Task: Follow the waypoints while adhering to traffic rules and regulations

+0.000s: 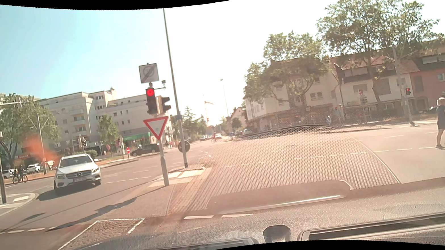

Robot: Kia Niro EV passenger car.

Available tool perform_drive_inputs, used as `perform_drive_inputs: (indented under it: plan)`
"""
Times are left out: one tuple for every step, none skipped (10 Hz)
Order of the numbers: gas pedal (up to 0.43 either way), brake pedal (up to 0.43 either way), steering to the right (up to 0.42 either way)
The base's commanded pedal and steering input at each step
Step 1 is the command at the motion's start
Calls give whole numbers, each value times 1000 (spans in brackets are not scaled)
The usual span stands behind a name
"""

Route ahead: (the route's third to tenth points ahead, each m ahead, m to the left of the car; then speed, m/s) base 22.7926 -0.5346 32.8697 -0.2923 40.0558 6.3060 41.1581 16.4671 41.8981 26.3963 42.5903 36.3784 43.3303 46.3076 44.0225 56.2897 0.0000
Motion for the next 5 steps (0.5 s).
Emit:
perform_drive_inputs:
  plan:
    - [0,293,-1]
    - [0,293,-1]
    - [0,293,-1]
    - [0,293,-1]
    - [0,293,-1]
